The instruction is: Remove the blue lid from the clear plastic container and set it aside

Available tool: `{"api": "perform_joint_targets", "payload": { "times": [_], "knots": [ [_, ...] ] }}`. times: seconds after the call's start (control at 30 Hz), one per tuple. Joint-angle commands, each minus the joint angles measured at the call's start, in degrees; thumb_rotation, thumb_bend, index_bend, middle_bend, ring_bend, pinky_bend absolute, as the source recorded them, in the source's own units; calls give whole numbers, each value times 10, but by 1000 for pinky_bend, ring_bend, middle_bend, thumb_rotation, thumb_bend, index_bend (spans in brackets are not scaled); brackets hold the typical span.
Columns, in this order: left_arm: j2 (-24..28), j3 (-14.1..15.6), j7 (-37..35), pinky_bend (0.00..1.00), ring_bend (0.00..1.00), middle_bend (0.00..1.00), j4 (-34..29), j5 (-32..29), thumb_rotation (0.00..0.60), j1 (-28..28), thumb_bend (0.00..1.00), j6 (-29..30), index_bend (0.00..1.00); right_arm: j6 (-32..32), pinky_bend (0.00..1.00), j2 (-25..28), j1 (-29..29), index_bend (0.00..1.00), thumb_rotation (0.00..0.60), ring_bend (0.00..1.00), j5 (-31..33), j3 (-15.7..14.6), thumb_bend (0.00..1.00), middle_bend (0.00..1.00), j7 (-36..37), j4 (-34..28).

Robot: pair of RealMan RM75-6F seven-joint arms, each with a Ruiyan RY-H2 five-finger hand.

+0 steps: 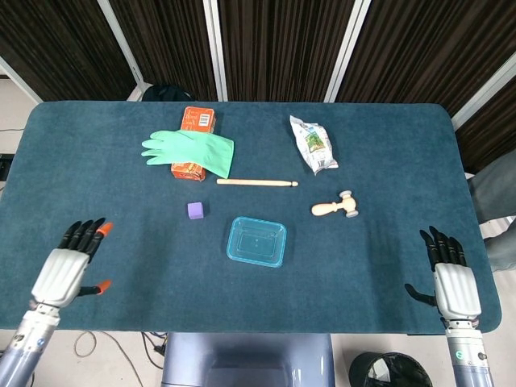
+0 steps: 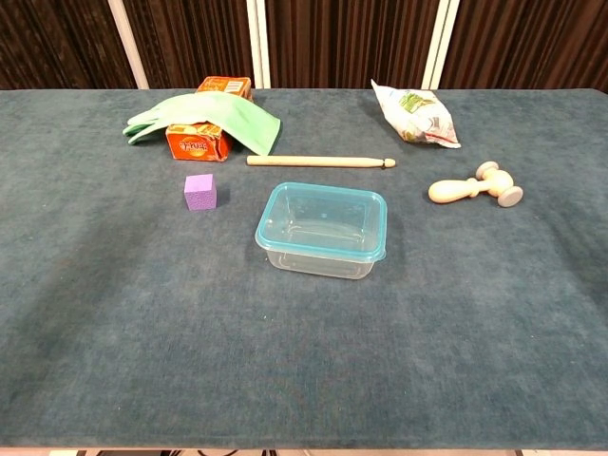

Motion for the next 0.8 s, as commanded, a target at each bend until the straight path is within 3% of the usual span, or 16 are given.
{"api": "perform_joint_targets", "payload": {
  "times": [0.03, 0.37, 0.8],
  "knots": [
    [-26, -48, 63, 18, 0, 0, -49, -64, 600, -53, 46, -65, 0, -1, 0, 1, 0, 0, 600, 0, 2, 1, 231, 0, 1, -2],
    [-141, -138, 231, 18, 0, 0, -79, -290, 600, -182, 46, -156, 0, -7, 0, 4, -1, 0, 600, 0, 9, 3, 232, 0, 9, -10],
    [-273, -195, 356, 19, 0, 0, -30, -510, 600, -322, 29, -134, 0, -18, 0, 5, 1, 0, 600, 0, 21, 7, 232, 0, 15, -13]
  ]
}}
